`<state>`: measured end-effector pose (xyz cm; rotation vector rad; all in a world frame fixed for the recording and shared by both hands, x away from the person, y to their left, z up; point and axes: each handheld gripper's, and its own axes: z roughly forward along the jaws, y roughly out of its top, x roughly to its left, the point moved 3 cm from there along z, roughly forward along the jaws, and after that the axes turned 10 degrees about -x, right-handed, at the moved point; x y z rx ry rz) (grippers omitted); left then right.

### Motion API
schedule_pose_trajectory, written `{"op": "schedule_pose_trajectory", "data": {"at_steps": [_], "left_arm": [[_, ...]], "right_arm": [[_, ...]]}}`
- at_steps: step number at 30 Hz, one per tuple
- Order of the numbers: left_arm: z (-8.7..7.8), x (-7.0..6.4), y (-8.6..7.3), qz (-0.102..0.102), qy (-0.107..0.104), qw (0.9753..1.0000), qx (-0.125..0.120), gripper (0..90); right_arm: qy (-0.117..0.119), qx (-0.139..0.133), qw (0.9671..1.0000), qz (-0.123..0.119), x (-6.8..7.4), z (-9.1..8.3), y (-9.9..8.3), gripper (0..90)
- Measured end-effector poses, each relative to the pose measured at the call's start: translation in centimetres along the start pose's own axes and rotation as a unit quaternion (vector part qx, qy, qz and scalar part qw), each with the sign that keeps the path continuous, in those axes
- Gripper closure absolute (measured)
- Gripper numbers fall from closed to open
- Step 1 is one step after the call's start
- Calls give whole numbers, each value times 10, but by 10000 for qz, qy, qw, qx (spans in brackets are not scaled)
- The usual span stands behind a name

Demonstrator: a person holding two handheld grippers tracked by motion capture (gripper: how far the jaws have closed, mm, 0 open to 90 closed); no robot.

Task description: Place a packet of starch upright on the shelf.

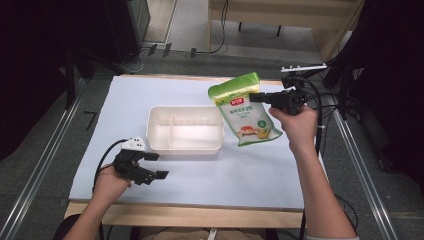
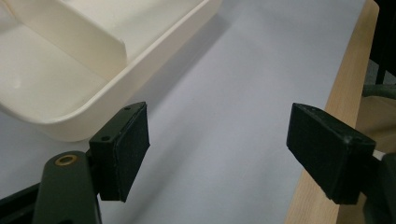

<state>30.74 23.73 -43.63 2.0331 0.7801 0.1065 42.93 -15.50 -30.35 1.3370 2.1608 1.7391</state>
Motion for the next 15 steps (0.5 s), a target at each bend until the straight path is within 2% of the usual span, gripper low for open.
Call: {"op": "schedule_pose_trajectory", "data": {"at_steps": [2,5,6,9,12,15], "left_arm": [[-1,1,0,3,6,10000,15,219],[-1,1,0,12,13,10000,11,219],[-2,-1,1,58,24,10000,-66,221],[-2,-2,2,64,-23,9998,-170,221],[-1,0,1,48,36,10000,-46,220],[-1,0,1,29,29,10000,-87,221]], "right_arm": [[-1,-45,10000,-4,2,2,10,883],[-29,-32,10000,-43,4,3,15,883],[-89,37,9999,-135,7,6,23,883],[-142,68,9997,-185,10,9,32,883],[-168,-28,9997,-165,14,11,42,884],[-150,-68,9998,-139,16,13,46,884]]}}
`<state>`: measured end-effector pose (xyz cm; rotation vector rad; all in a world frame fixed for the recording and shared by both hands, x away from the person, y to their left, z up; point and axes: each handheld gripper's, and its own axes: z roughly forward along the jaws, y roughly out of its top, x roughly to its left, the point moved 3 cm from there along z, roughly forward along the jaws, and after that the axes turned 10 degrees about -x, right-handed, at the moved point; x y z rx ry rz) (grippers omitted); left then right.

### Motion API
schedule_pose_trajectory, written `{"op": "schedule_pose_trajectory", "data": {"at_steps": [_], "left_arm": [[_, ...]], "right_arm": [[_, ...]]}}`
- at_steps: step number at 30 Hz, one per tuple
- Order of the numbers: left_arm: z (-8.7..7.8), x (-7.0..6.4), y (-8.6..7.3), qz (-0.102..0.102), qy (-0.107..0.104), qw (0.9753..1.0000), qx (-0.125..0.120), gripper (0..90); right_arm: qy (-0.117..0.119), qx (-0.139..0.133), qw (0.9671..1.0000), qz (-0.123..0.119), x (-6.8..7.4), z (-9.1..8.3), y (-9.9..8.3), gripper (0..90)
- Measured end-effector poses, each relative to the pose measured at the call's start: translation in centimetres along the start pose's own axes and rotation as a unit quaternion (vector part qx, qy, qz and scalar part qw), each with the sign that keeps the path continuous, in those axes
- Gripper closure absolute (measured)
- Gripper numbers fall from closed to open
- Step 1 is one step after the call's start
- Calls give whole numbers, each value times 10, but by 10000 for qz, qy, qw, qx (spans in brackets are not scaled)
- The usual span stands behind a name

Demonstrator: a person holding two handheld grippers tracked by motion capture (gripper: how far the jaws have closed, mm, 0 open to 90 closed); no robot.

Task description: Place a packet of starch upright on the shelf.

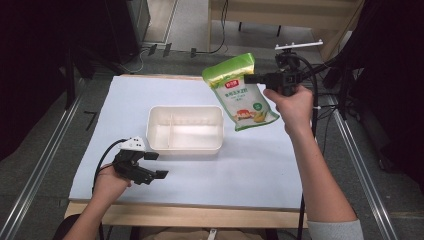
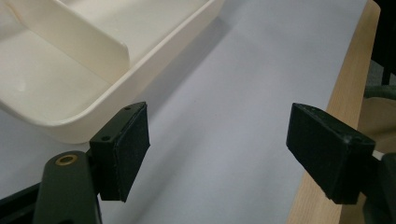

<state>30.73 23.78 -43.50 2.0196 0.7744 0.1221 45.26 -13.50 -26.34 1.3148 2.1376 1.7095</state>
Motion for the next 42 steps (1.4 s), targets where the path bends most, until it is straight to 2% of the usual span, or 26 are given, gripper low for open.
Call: {"op": "schedule_pose_trajectory", "data": {"at_steps": [6,11,19,26,27,35,41,42], "left_arm": [[0,0,0,-22,-17,10000,14,220],[-1,1,0,-24,10,10000,-4,220],[-1,0,0,-2,-32,10000,9,221],[-1,0,0,-33,-39,10000,-33,220],[-1,0,0,-29,-34,10000,-26,220],[-1,1,0,-35,-46,10000,18,220],[-2,1,1,-27,-50,10000,-50,221],[-2,1,1,-27,-50,10000,-50,220]], "right_arm": [[-2,18,10000,-22,9,6,12,884],[60,-38,9999,-129,24,10,24,884],[143,-46,9998,-154,38,24,32,884],[245,78,9994,-249,51,42,32,883],[274,133,9992,-258,54,49,31,883],[333,263,9986,-328,66,72,27,883],[357,406,9978,-392,77,97,21,883],[357,406,9978,-392,77,97,21,883]]}}
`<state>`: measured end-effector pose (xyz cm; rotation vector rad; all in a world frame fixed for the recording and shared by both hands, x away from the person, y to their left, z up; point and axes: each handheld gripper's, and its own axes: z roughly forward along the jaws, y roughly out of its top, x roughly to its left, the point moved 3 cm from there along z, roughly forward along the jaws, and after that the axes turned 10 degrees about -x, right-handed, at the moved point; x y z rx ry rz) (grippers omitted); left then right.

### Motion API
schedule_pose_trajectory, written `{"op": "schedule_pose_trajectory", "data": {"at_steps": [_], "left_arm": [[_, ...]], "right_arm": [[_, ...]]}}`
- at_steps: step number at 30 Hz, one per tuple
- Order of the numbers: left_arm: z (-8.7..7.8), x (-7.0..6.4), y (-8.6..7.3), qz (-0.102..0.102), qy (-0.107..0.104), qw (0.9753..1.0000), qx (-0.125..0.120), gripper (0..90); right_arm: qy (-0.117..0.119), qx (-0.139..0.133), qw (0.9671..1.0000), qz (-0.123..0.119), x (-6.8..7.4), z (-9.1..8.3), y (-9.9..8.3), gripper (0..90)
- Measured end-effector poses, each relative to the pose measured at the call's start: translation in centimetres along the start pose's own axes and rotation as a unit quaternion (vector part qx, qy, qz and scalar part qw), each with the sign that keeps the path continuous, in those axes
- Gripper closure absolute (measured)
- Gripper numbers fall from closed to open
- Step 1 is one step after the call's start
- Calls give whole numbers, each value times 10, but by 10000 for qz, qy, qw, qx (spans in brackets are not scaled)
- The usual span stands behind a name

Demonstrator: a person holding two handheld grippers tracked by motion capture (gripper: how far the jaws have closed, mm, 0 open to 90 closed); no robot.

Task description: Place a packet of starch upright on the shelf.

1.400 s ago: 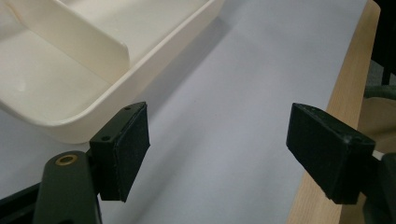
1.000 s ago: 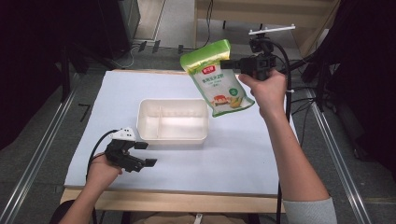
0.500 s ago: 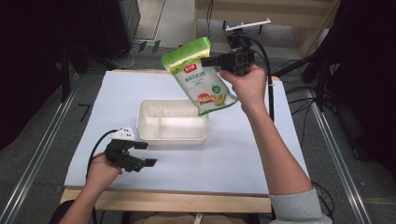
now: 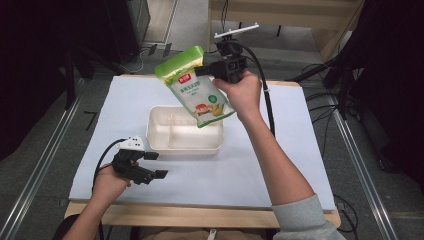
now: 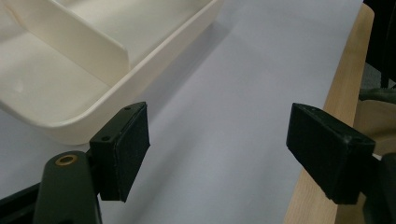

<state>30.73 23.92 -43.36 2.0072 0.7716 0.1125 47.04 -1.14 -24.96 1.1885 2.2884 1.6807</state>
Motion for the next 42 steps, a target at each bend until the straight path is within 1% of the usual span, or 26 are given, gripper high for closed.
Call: {"op": "schedule_pose_trajectory", "data": {"at_steps": [1,2,6,7,8,11,13,14,15,19,20,21,22,24,25,26,27,28,30,31,34,36,37,41,42], "left_arm": [[0,0,0,1,-10,10000,7,220],[0,0,0,-5,-20,10000,4,221],[0,0,0,-13,-20,10000,69,220],[0,0,0,-22,-38,10000,46,220],[-1,0,0,-32,-76,10000,10,220],[-1,0,1,-46,-59,10000,-14,220],[-1,0,0,-66,-81,9999,-51,220],[-2,0,0,-57,-69,9999,-50,221],[-2,0,0,-65,-63,9999,-57,221],[-2,1,0,-35,-63,10000,-24,220],[-2,1,0,-34,-61,10000,-20,220],[-2,0,0,-53,-73,10000,-22,220],[-2,0,0,-53,-73,10000,-22,220],[-1,0,0,-50,-92,9999,-14,220],[-1,0,0,-50,-91,9999,-10,220],[-1,0,0,-45,-85,10000,2,220],[-2,0,1,-51,-95,9999,0,220],[-2,0,1,-51,-95,9999,0,220],[-1,0,1,-69,-122,9999,-39,220],[-1,0,1,-69,-122,9999,-39,220],[-1,0,0,-71,-130,9999,-28,220],[-1,0,0,-64,-115,9999,-16,220],[-1,0,0,-64,-115,9999,-16,220],[-1,0,0,-68,-118,9999,-19,220],[-1,0,0,-70,-119,9999,-24,220]], "right_arm": [[-3,18,10000,-18,1,4,-1,883],[19,57,10000,-7,3,13,-4,883],[55,141,9999,0,6,28,-9,883],[55,141,9999,0,6,28,-9,883],[64,179,9998,-35,8,36,-12,883],[46,204,9998,-66,10,44,-16,883],[21,186,9998,-102,11,54,-25,883],[24,195,9998,-89,11,58,-29,883],[24,195,9998,-89,11,58,-29,883],[76,336,9994,-52,6,70,-46,883],[110,364,9993,-46,3,74,-55,883],[150,319,9994,-23,1,75,-58,883],[150,319,9994,-23,1,75,-58,883],[160,273,9995,12,-3,74,-64,882],[74,415,9991,-43,-7,75,-72,882],[74,415,9991,-43,-7,75,-72,882],[111,377,9992,-2,-12,73,-78,881],[111,377,9992,-2,-12,73,-78,881],[189,279,9993,158,-18,67,-81,880],[189,279,9993,158,-18,67,-81,880],[164,218,9995,158,-25,60,-84,878],[132,202,9996,177,-32,54,-86,878],[132,202,9996,177,-32,54,-86,878],[65,172,9996,198,-41,47,-89,878],[65,172,9996,198,-41,47,-89,878]]}}
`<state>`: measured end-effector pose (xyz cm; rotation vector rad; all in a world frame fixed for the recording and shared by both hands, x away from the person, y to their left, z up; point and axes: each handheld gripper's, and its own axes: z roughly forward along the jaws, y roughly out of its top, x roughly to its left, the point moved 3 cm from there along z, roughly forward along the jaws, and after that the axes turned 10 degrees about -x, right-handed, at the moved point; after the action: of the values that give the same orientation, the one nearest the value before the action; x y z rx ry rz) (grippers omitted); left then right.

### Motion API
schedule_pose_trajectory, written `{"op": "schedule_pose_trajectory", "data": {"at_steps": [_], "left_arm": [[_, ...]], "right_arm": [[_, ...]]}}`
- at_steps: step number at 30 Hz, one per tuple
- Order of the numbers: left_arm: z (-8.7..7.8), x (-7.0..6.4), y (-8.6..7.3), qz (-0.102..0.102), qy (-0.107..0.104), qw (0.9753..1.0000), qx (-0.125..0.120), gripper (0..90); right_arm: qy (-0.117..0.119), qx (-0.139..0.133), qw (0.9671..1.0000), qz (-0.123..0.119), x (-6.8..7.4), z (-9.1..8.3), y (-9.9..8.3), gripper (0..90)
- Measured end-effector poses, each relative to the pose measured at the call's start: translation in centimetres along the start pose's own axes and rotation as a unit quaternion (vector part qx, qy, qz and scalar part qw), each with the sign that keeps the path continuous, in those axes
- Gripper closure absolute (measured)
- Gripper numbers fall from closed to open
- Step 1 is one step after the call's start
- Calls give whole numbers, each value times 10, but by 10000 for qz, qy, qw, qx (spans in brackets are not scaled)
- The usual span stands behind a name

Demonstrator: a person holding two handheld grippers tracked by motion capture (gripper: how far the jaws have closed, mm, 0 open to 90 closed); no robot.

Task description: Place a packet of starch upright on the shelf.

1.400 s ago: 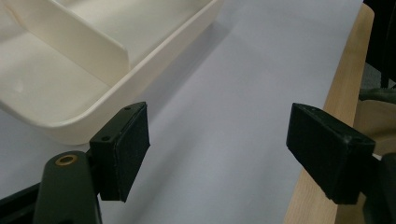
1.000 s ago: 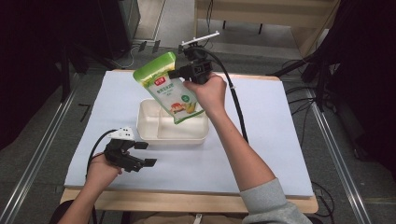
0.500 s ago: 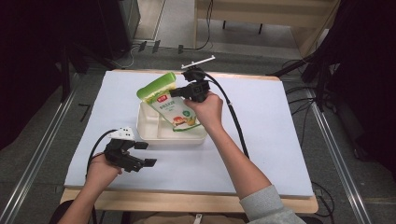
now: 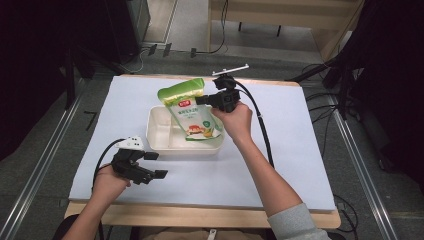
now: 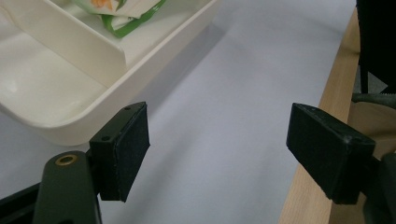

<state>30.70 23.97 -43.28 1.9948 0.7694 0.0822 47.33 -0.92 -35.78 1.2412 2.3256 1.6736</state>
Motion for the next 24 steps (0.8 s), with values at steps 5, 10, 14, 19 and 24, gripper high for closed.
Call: {"op": "schedule_pose_trajectory", "data": {"at_steps": [5,10,14,19,24], "left_arm": [[0,0,0,-7,-15,10000,4,220],[0,0,0,0,7,10000,25,220],[0,0,0,0,10,10000,31,220],[1,0,-1,9,18,10000,54,220],[2,0,0,-11,11,10000,45,220]], "right_arm": [[-58,-48,9999,143,-12,-9,-5,876],[-124,37,9997,211,-22,-17,-7,875],[-236,130,9994,193,-29,-21,-11,875],[-281,161,9990,295,-38,-24,-18,872],[-368,248,9986,293,-46,-27,-25,856]]}}
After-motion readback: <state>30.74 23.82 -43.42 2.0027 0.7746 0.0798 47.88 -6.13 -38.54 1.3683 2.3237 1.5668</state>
